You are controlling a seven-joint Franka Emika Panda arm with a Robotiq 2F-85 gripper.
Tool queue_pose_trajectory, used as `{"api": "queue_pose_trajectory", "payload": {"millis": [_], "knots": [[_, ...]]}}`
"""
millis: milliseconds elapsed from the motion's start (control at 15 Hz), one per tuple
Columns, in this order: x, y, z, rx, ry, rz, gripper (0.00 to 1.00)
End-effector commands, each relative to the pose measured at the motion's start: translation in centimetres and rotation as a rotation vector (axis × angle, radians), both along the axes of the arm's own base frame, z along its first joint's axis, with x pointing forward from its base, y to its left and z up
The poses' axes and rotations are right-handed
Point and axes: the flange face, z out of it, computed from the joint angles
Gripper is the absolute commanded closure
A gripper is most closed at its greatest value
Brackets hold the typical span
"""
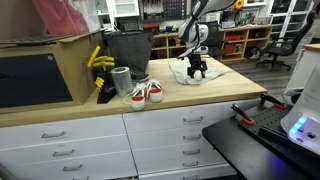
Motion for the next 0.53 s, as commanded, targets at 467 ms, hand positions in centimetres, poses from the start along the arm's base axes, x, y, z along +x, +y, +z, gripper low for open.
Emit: {"api": "queue_pose_trajectory", "payload": {"millis": [467], "knots": [[-0.4, 2.7, 1.1, 0.023, -0.010, 0.000, 0.00]]}}
